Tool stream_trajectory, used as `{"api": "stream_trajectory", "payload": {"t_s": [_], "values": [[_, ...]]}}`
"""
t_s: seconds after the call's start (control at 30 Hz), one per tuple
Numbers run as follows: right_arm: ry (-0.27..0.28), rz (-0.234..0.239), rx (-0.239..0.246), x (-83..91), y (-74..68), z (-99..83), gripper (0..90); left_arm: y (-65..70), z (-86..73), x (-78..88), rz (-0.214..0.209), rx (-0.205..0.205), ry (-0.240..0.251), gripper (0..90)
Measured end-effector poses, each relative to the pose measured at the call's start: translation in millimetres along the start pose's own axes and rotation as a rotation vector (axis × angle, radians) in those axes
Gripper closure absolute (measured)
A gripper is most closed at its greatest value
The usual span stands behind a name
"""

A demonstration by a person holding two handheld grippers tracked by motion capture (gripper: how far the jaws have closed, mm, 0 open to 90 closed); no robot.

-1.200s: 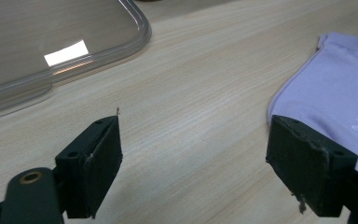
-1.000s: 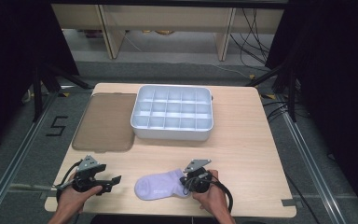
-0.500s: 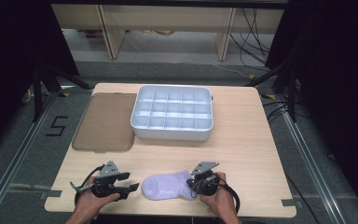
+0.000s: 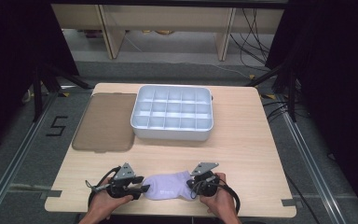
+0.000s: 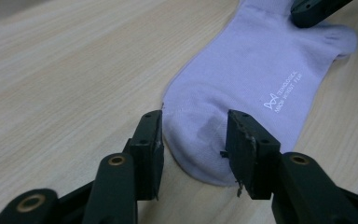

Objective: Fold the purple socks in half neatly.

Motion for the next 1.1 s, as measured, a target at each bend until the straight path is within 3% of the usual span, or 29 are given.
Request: {"api": "stream_trajectory", "payload": {"t_s": [0.17, 0.2, 0.3, 0.37, 0.43, 0.53, 0.57, 0.6, 0.67, 0.77, 0.83, 0.87, 0.9, 0.93, 0.97, 1.0, 1.03, 1.1], "values": [[0.012, -0.009, 0.0, -1.4, -0.1, 1.2, 89.7, 3.9, 2.6, -5.1, 0.016, -0.045, 0.001, 63.0], [0.012, -0.006, 0.001, -1.4, -0.3, 1.3, 89.6, 6.9, 3.5, -5.9, 0.002, -0.038, 0.008, 68.7], [0.011, -0.008, 0.001, -1.3, -0.7, 1.4, 88.7, 7.6, 3.2, -5.7, 0.001, -0.083, 0.0, 79.9], [0.002, 0.004, -0.002, 0.3, -3.2, 2.2, 88.4, 7.3, 3.0, -4.8, -0.003, -0.074, -0.002, 80.9], [0.025, 0.012, 0.017, 1.2, -5.9, 6.4, 88.4, 8.2, 4.6, -4.0, -0.023, -0.077, 0.011, 81.2], [0.053, 0.02, 0.018, 2.7, -13.5, 12.3, 88.4, 9.7, 5.3, -3.0, -0.031, -0.048, 0.019, 81.4], [0.065, 0.035, 0.034, 3.7, -24.3, 17.2, 88.4, 8.7, 5.3, 0.5, -0.044, -0.103, 0.0, 81.4], [0.065, 0.035, 0.034, 3.7, -24.3, 17.2, 88.4, 8.7, 5.3, 0.5, -0.044, -0.103, 0.0, 81.4], [0.069, 0.063, 0.056, 0.2, -39.4, 22.8, 88.4, 9.9, 8.5, 3.2, -0.05, -0.08, 0.017, 81.5], [0.035, 0.094, 0.106, -7.2, -50.3, 23.1, 88.5, 6.9, 10.4, 7.3, -0.059, -0.082, 0.026, 81.6], [0.029, 0.083, 0.095, -11.2, -52.1, 22.5, 88.5, 5.3, 12.0, 10.4, -0.067, -0.084, 0.036, 81.6], [0.005, 0.123, 0.117, -18.6, -61.3, 20.6, 88.5, 6.6, 13.8, 11.9, -0.068, -0.062, 0.055, 81.6], [-0.007, 0.128, 0.104, -21.4, -65.9, 19.7, 88.6, 6.2, 15.0, 14.6, -0.073, -0.075, 0.057, 81.6], [0.009, 0.152, 0.132, -25.1, -72.8, 24.1, 88.6, 5.4, 16.5, 18.3, -0.075, -0.085, 0.065, 81.7], [-0.002, 0.147, 0.128, -25.2, -74.5, 24.3, 88.7, 7.8, 17.5, 20.4, -0.091, -0.049, 0.072, 81.7], [-0.01, 0.138, 0.118, -26.2, -76.4, 24.7, 88.7, 6.7, 19.8, 22.1, -0.096, -0.07, 0.09, 81.6], [0.01, 0.142, 0.142, -28.5, -77.4, 27.7, 88.6, 7.6, 20.7, 24.2, -0.099, -0.042, 0.096, 81.7], [0.024, 0.147, 0.145, -32.0, -80.9, 31.1, 88.7, 9.8, 23.3, 26.0, -0.121, -0.028, 0.104, 81.7]]}}
Point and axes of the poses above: each handheld gripper's, and its own axes: x roughly backward along the jaws, z roughly out of its top, y roughly to its right, the point moved 10 cm from there along -x, roughly forward along the jaws
